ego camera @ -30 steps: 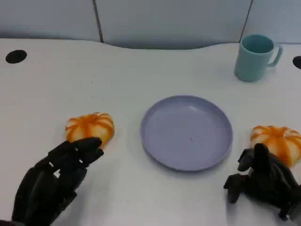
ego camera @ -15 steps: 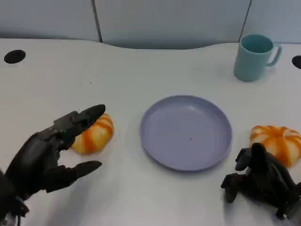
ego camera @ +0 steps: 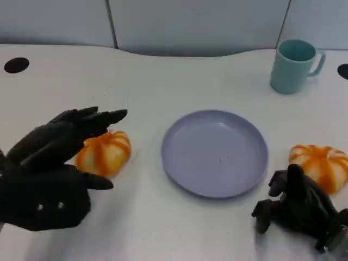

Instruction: Grasp the bread from the table and place it into the plate.

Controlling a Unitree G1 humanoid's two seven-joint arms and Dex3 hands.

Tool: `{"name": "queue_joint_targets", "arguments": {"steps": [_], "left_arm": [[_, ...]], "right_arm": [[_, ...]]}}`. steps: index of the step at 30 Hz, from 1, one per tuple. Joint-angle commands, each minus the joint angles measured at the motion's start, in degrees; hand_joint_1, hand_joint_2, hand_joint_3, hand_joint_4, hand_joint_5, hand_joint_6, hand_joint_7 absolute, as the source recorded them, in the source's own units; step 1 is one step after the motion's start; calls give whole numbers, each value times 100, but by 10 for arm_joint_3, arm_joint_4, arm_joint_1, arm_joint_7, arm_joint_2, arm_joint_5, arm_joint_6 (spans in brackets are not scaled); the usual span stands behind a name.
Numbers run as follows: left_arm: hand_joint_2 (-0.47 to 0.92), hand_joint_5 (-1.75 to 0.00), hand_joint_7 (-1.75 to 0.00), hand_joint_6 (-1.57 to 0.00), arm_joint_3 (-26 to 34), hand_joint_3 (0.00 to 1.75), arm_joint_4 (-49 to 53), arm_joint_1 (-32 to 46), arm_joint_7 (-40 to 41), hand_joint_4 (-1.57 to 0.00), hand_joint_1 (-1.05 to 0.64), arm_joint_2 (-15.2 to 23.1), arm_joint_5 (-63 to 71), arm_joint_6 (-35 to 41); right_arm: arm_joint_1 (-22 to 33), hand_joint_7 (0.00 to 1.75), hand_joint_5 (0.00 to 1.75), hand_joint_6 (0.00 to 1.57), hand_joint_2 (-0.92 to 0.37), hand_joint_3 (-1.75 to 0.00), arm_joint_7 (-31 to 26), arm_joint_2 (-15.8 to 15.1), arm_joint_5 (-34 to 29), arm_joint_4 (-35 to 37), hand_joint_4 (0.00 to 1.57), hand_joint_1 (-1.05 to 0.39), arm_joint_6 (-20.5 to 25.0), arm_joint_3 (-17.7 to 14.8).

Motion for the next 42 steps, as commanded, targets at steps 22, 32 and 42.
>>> {"name": "queue_joint_targets", "arguments": {"steps": [22, 32, 42], "left_arm": [[63, -1, -1, -5, -188, 0, 277, -219, 29, -1, -26, -64, 178, 153], [54, -1, -2, -8, -223, 0, 488, -313, 59, -1, -14, -105, 173, 139], [52, -1, -2, -12, -228, 1, 636, -362, 79, -2, -4, -148, 145, 137]], "right_arm": [[19, 42, 68, 157, -92, -33, -4, -6, 3, -22, 157, -51, 25, 1], [15, 43, 69, 157, -92, -34, -8, -7, -2, -16, 157, -51, 15, 2], [26, 43, 69, 157, -92, -32, -12, -9, 4, -34, 157, -52, 31, -1]]}}
